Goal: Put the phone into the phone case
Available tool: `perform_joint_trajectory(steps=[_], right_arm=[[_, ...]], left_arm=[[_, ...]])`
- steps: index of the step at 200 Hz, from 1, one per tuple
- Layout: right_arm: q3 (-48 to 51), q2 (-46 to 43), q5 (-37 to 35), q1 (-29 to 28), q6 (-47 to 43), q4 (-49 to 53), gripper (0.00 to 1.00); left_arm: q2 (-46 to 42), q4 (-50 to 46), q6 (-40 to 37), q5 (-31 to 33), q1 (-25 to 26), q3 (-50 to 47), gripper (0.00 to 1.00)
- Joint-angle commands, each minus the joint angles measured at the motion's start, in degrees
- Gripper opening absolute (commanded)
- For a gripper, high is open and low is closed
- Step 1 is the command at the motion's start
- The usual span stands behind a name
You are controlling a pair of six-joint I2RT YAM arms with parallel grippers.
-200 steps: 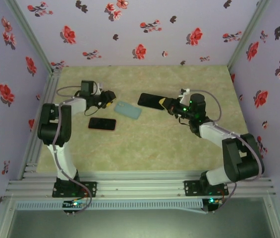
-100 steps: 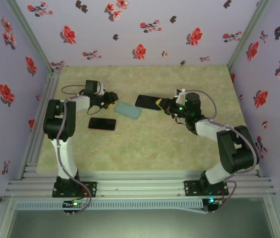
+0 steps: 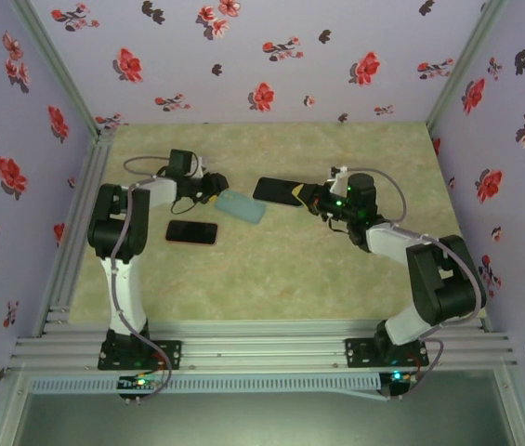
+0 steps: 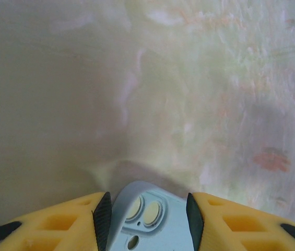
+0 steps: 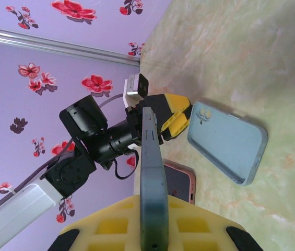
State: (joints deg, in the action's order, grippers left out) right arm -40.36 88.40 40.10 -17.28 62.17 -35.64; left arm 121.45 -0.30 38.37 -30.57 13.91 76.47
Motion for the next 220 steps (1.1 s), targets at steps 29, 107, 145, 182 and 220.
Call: perform_joint_trajectory(steps=[29,107,145,182,220], right_arm=[[-0.08,-3.42,-0.02,-0.3,-0.82,-1.83,0.0],[3.53,-6.92,-0.63,-0.3,-2.54,1.58,0.0],[5.46,-9.29,-1.07,-0.34,-3.78,4.27,0.0],[5.99,-10.66,-1.14,-0.34,-4.16,5.79,0.0],[6.85,-11.41,-1.1,-0.39,-4.65,6.98,0.0]], left_arm=[[-0.97,0.31,1.13,-0.99,6.25,-3.66,0.46],[-4.75,5.49,4.69,-0.3,9.69,-9.79,0.46],[-6.33,7.65,6.06,-0.28,10.27,-11.86,0.46],[-7.1,8.77,7.22,-0.13,11.76,-12.55,0.46],[-7.79,9.52,7.86,0.15,12.64,-12.92,0.46]])
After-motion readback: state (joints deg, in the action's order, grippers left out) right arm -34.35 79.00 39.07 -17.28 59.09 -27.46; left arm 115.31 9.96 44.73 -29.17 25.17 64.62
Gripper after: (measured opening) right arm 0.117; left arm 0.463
